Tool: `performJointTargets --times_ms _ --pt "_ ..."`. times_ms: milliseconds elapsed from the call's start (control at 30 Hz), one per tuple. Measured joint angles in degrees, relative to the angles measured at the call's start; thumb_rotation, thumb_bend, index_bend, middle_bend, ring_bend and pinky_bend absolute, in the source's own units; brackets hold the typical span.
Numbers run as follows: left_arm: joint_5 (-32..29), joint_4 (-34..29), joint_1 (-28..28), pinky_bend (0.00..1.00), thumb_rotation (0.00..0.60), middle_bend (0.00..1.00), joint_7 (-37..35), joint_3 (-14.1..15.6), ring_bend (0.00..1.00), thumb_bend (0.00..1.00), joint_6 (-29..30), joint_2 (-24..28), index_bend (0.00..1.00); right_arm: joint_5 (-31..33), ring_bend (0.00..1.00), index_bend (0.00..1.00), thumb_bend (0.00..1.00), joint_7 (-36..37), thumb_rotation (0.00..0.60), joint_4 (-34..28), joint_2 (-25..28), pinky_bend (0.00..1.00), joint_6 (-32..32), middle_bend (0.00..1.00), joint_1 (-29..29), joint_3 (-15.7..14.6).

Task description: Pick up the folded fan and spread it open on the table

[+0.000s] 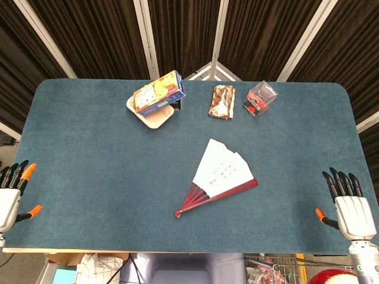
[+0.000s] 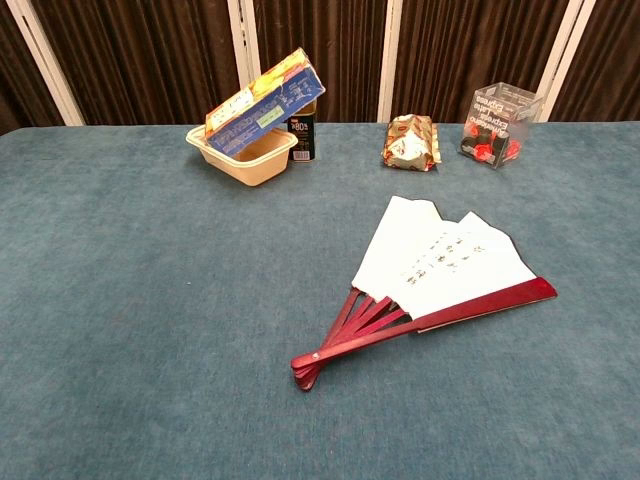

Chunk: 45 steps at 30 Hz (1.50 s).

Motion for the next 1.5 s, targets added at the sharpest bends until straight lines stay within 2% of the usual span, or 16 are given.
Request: performJointTargets --times_ms 800,1033,1233,1400,1500 --pt "0.2 0.1 0.1 0.0 0.6 0.0 -0.4 0.0 0.0 0.0 0.4 0.0 0.0 -1.6 0.0 0.0 0.26 1.9 0.6 0.2 0.1 0.0 -0.3 0.0 0.3 -0.7" --pt "0.4 0.2 0.2 0.0 0.6 0.0 -0.4 0.0 0.0 0.0 0.7 -0.1 0.0 -4.1 0.0 0.0 0.26 3.9 0.6 0.7 0.2 0.0 0.2 0.0 0.6 -1.2" --pt "0.6 0.2 0.2 0.0 0.6 0.0 -0.1 -0.1 0.0 0.0 1.0 -0.3 0.0 -9.1 0.0 0.16 0.26 7.0 0.6 1.8 -0.4 0.0 1.4 0.0 1.4 -2.0" --pt "0.6 0.1 0.2 0.0 0.6 0.0 0.7 0.0 0.0 0.0 1.0 -0.6 0.0 -14.8 0.0 0.22 0.26 10.7 0.6 3.9 -2.5 0.0 1.7 0.02 3.3 -3.4" --pt "0.5 0.1 0.2 0.0 0.6 0.0 1.2 -0.1 0.0 0.0 1.1 -0.8 0.0 -16.3 0.0 0.26 0.27 10.6 0.6 4.7 -4.6 0.0 -0.2 0.05 4.7 -4.3"
